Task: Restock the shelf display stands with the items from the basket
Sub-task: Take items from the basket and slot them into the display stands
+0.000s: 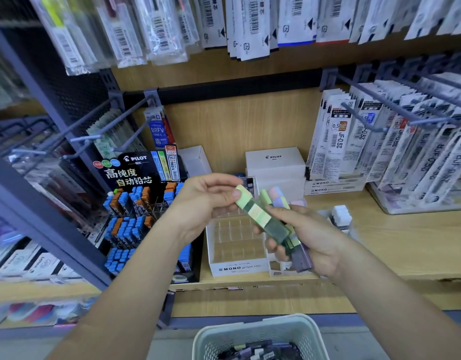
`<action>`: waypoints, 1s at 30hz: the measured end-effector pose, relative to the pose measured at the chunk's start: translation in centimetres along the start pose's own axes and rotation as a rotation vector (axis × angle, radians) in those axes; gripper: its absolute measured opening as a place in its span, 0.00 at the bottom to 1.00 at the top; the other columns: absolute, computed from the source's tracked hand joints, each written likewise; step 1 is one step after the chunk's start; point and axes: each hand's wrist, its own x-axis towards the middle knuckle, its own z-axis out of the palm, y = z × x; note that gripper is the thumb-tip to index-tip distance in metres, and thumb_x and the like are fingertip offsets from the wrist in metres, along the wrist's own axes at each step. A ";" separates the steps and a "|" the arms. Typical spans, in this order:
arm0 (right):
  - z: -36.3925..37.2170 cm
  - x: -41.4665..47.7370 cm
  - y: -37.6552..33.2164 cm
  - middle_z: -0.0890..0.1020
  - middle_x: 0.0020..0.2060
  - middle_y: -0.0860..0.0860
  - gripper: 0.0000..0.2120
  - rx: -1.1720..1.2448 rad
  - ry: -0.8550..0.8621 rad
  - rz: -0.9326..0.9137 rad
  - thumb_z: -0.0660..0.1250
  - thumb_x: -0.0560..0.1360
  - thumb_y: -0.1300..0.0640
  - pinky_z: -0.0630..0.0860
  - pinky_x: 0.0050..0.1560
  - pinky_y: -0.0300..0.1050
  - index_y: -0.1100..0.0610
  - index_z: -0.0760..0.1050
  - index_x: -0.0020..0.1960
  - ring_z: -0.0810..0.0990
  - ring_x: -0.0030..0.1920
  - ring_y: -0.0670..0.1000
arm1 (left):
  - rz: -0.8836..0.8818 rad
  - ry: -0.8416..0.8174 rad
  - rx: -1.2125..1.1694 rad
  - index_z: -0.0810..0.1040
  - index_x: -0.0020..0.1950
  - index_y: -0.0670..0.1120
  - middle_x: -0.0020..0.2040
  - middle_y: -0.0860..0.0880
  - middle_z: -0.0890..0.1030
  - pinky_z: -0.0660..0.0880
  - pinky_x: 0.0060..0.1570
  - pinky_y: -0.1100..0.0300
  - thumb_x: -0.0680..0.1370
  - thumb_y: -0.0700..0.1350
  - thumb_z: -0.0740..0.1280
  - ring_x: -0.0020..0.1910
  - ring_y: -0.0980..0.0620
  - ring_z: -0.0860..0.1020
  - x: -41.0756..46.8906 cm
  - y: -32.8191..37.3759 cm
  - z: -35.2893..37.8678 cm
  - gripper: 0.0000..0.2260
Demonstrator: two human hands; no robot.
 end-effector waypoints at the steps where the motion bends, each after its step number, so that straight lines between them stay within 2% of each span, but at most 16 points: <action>1: -0.1 0.0 0.0 0.81 0.36 0.56 0.13 0.006 -0.002 0.004 0.67 0.76 0.50 0.67 0.21 0.35 0.60 0.78 0.53 0.73 0.26 0.48 | 0.022 0.019 -0.005 0.81 0.48 0.40 0.40 0.45 0.85 0.80 0.43 0.62 0.72 0.32 0.69 0.39 0.51 0.82 0.0 0.0 0.0 0.07; 4: -0.4 0.1 0.0 0.80 0.35 0.55 0.16 -0.007 -0.004 -0.002 0.67 0.74 0.44 0.62 0.20 0.33 0.57 0.78 0.51 0.67 0.24 0.46 | 0.084 0.066 0.073 0.82 0.48 0.43 0.41 0.43 0.85 0.80 0.46 0.57 0.73 0.33 0.69 0.40 0.48 0.81 0.0 -0.2 0.1 0.07; 7: -0.5 0.1 0.0 0.81 0.35 0.56 0.15 -0.057 -0.002 -0.058 0.68 0.71 0.48 0.61 0.20 0.33 0.58 0.76 0.49 0.65 0.23 0.46 | 0.099 0.080 0.110 0.82 0.50 0.44 0.43 0.43 0.85 0.79 0.50 0.54 0.74 0.35 0.69 0.43 0.46 0.80 0.0 -0.3 0.0 0.08; 11: -0.9 -0.6 -0.5 0.83 0.36 0.59 0.13 -0.121 -0.013 -0.080 0.69 0.69 0.50 0.59 0.21 0.35 0.58 0.77 0.49 0.65 0.23 0.47 | 0.030 -0.046 0.065 0.81 0.52 0.44 0.44 0.42 0.84 0.80 0.43 0.61 0.70 0.40 0.71 0.41 0.50 0.82 -0.3 -0.1 -0.1 0.11; 14: -1.7 -0.3 -1.0 0.83 0.38 0.58 0.14 -0.194 0.164 -0.076 0.72 0.71 0.50 0.62 0.20 0.35 0.57 0.76 0.51 0.66 0.23 0.47 | 0.077 0.016 0.125 0.81 0.50 0.42 0.41 0.42 0.84 0.81 0.41 0.61 0.71 0.37 0.70 0.36 0.50 0.82 -0.2 0.0 0.1 0.08; 16: -3.3 0.2 -1.5 0.81 0.36 0.56 0.10 -0.098 0.346 -0.076 0.70 0.76 0.54 0.64 0.20 0.34 0.59 0.75 0.52 0.67 0.23 0.47 | 0.151 0.083 0.203 0.81 0.49 0.43 0.40 0.44 0.85 0.81 0.42 0.60 0.73 0.34 0.69 0.36 0.50 0.81 0.0 0.0 0.4 0.07; 18: -4.9 0.1 -2.2 0.79 0.34 0.56 0.05 0.092 0.423 -0.071 0.65 0.77 0.58 0.67 0.21 0.34 0.59 0.73 0.50 0.68 0.24 0.48 | 0.210 0.128 0.267 0.82 0.48 0.45 0.38 0.47 0.84 0.80 0.41 0.62 0.74 0.33 0.69 0.35 0.52 0.81 0.2 -0.1 0.9 0.08; 20: -6.3 -0.5 -2.4 0.76 0.34 0.56 0.03 0.206 0.413 -0.073 0.63 0.78 0.61 0.71 0.23 0.36 0.60 0.73 0.46 0.70 0.28 0.49 | 0.234 0.145 0.322 0.82 0.47 0.47 0.38 0.48 0.83 0.80 0.41 0.63 0.75 0.33 0.68 0.36 0.53 0.81 0.3 -0.6 1.5 0.10; 23: -7.1 -1.5 -2.2 0.75 0.34 0.55 0.03 0.261 0.380 -0.086 0.66 0.77 0.63 0.77 0.28 0.38 0.61 0.74 0.45 0.75 0.31 0.50 | 0.254 0.156 0.468 0.82 0.45 0.54 0.41 0.49 0.83 0.80 0.47 0.56 0.75 0.34 0.68 0.41 0.48 0.82 0.8 -1.9 2.4 0.13; 24: -7.2 -1.6 -2.1 0.75 0.35 0.55 0.03 0.252 0.391 -0.091 0.68 0.76 0.63 0.78 0.28 0.39 0.61 0.74 0.45 0.77 0.30 0.51 | 0.263 0.167 0.513 0.81 0.45 0.55 0.41 0.51 0.83 0.80 0.48 0.55 0.75 0.35 0.69 0.42 0.50 0.82 0.9 -2.2 2.7 0.14; 27: -7.2 -1.9 -1.7 0.75 0.36 0.56 0.05 0.116 0.435 -0.091 0.69 0.77 0.60 0.77 0.27 0.40 0.59 0.74 0.45 0.79 0.26 0.50 | 0.278 0.225 0.590 0.80 0.45 0.55 0.41 0.54 0.82 0.79 0.47 0.60 0.74 0.37 0.71 0.41 0.58 0.80 1.5 -3.0 3.6 0.11; 30: -7.3 -1.9 -1.5 0.75 0.35 0.57 0.06 0.113 0.468 -0.102 0.69 0.77 0.59 0.77 0.25 0.40 0.59 0.73 0.45 0.77 0.25 0.50 | 0.281 0.238 0.670 0.81 0.48 0.51 0.41 0.57 0.81 0.75 0.45 0.70 0.74 0.39 0.71 0.40 0.62 0.78 1.7 -3.6 4.8 0.08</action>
